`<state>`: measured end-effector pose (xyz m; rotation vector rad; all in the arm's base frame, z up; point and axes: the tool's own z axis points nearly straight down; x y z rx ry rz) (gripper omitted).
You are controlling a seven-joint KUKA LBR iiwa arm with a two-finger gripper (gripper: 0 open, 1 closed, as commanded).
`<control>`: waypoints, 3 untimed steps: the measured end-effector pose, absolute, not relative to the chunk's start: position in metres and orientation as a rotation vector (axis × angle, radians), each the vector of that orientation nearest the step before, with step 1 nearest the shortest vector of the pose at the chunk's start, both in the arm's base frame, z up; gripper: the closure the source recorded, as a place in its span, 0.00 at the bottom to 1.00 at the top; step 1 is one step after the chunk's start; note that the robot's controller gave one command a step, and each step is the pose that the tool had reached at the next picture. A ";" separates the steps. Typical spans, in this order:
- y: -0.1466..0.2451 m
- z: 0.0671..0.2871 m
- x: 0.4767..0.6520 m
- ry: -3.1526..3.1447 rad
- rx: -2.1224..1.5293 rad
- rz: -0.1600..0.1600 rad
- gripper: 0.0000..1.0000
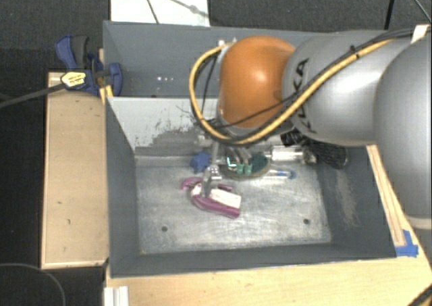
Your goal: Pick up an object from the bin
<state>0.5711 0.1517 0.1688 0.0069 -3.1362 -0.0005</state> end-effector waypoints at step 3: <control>0.121 0.098 0.574 -3.142 0.411 -0.012 0.00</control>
Offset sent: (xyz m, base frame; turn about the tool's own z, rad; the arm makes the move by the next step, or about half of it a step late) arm 0.0051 -0.0448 -0.0939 -0.0976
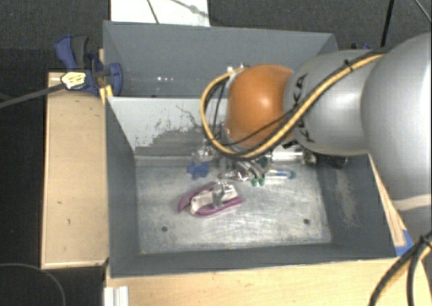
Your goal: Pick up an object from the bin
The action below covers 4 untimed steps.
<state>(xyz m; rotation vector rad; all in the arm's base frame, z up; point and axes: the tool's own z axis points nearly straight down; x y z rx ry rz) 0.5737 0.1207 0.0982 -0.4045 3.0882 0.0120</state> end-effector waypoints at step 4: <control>0.106 0.309 0.558 2.943 -1.072 -0.002 1.00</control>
Offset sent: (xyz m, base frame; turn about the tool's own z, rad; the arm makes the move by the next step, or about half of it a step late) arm 0.0000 0.0000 0.0000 0.0000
